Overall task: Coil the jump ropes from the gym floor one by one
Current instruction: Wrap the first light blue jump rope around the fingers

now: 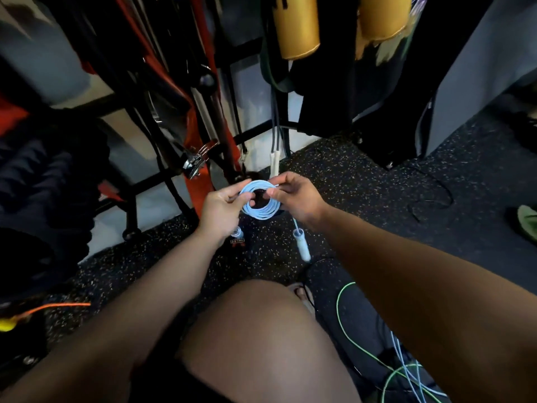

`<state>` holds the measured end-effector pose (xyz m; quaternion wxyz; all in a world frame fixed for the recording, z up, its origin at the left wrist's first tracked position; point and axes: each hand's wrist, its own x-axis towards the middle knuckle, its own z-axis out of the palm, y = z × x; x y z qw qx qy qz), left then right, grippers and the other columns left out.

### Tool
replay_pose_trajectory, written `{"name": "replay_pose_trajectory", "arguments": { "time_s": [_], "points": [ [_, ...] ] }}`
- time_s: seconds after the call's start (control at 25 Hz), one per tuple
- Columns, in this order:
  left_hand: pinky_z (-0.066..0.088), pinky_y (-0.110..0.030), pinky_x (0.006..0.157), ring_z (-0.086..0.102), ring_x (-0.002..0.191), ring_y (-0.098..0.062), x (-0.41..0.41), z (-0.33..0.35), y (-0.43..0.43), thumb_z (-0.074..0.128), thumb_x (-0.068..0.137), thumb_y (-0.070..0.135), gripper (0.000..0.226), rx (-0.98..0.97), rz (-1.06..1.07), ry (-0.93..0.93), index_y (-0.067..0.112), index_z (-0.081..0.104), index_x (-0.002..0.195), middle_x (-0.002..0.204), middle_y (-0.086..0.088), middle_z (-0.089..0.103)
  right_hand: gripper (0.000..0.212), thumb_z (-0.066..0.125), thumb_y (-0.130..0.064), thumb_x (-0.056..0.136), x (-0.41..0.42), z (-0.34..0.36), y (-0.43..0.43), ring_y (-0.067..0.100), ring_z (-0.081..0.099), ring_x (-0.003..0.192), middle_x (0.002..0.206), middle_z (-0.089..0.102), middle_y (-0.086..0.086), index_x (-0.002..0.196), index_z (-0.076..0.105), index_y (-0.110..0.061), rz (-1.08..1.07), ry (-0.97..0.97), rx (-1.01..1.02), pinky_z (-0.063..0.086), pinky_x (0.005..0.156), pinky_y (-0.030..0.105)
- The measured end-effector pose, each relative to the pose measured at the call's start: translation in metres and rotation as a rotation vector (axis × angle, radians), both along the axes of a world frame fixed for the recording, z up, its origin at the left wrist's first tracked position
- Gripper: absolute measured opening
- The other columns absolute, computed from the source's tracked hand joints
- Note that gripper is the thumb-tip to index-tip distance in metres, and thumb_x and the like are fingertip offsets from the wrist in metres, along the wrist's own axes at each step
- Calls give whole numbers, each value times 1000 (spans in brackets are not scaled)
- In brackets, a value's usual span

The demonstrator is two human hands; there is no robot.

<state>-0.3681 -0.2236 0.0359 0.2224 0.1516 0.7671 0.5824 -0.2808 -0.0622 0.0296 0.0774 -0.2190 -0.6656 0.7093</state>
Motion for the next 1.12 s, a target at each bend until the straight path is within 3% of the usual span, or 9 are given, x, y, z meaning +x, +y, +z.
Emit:
{"name": "replay_pose_trajectory", "arguments": {
  "time_s": [0.08, 0.16, 0.28, 0.44, 0.76, 0.96, 1.12],
  "points": [
    [54, -15, 77, 70, 77, 2, -6, -5, 1, 66, 94, 5, 32, -22, 25, 54, 11, 69, 125, 95, 9, 75, 15, 64, -4, 94, -12, -9, -1, 3, 69, 70, 96, 71, 17, 108, 60, -1, -1, -12, 35, 55, 64, 18],
    [49, -9, 77, 69, 80, 7, -16, -11, 0, 65, 95, 9, 31, -39, 56, 130, 12, 68, 126, 97, 10, 74, 20, 66, -5, 93, -27, -15, 0, 3, 69, 71, 96, 73, 15, 111, 61, 1, 2, -9, 44, 52, 63, 18],
    [48, -15, 95, 67, 101, 3, -29, -20, 0, 65, 96, 14, 30, -43, 115, 223, 16, 69, 126, 107, 10, 74, 20, 71, -7, 90, -50, -19, 3, 9, 72, 85, 98, 75, 10, 109, 65, -4, 10, 32, 71, 56, 76, 23],
    [48, -19, 100, 66, 106, 2, -42, -26, 4, 64, 97, 17, 29, -72, 163, 277, 18, 71, 125, 114, 11, 73, 22, 74, -9, 88, -69, -24, 7, 17, 74, 96, 100, 77, 7, 108, 69, -4, 5, 104, 143, 57, 93, 34],
    [50, -21, 99, 68, 105, -4, -78, -51, 11, 64, 97, 16, 27, -95, 172, 229, 19, 72, 123, 111, 10, 73, 24, 72, -8, 89, -99, -54, 10, 13, 72, 102, 109, 75, 7, 113, 71, -4, -35, 95, 117, 55, 98, 30],
    [44, -11, 92, 63, 103, -1, -104, -65, 14, 61, 99, 22, 27, -140, 263, 178, 18, 71, 124, 109, 14, 70, 27, 72, -9, 89, -144, -70, 11, 12, 72, 99, 110, 75, 6, 116, 73, -7, -32, 24, 88, 54, 98, 28],
    [30, -33, 116, 48, 135, -24, -139, -77, 24, 47, 105, 28, 38, -429, 224, 91, 15, 57, 140, 143, -7, 57, 24, 75, -12, 87, -182, -84, 11, 15, 71, 90, 102, 76, 8, 111, 75, -6, -84, -13, 217, 56, 92, 31]
  ]
}}
